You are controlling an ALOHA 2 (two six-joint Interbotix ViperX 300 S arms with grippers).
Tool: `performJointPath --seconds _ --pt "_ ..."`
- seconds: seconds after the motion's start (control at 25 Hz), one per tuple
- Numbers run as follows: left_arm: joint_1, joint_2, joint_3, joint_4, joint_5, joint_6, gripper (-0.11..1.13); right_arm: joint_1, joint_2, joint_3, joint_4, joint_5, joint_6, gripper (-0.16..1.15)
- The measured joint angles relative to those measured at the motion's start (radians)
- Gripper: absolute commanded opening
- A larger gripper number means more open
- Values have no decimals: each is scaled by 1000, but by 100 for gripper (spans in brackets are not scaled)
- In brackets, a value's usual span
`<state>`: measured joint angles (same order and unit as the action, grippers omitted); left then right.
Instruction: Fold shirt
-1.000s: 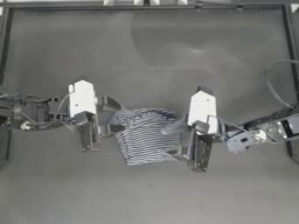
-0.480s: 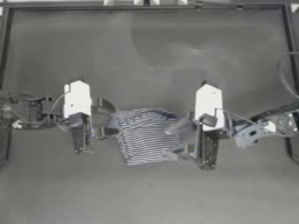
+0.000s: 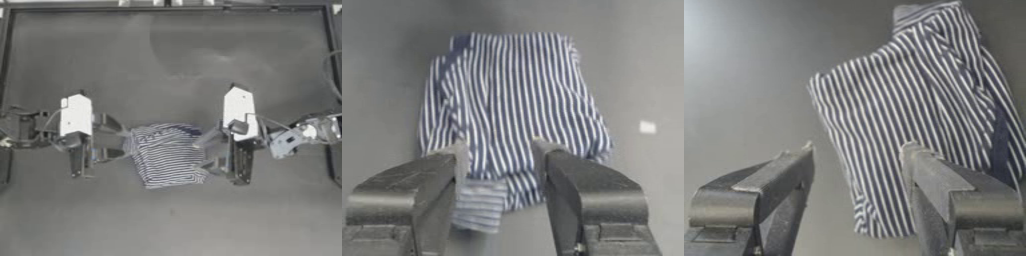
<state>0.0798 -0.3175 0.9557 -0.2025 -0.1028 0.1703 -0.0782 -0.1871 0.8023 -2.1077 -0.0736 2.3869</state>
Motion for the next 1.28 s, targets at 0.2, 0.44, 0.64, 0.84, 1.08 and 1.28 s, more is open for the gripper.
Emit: performJointPath --seconds 0.2,0.44,0.64,0.84,1.08,1.28 --pt "-5 -67 34 2 3 0 82 -14 -32 17 -5 -15 -25 87" --pt "-5 -104 54 0 15 0 82 -28 -127 72 -5 -18 -28 87" --pt "-3 -129 72 0 31 -2 82 -41 -206 112 3 -14 -34 87" --pt "-3 -173 92 -2 49 -3 82 -69 -252 143 15 -15 -49 87" --pt "-3 -232 123 -8 60 -8 82 -86 -268 149 21 -25 -55 87" --pt "-5 -264 141 -14 60 -8 82 -92 -272 149 20 -43 -57 87"
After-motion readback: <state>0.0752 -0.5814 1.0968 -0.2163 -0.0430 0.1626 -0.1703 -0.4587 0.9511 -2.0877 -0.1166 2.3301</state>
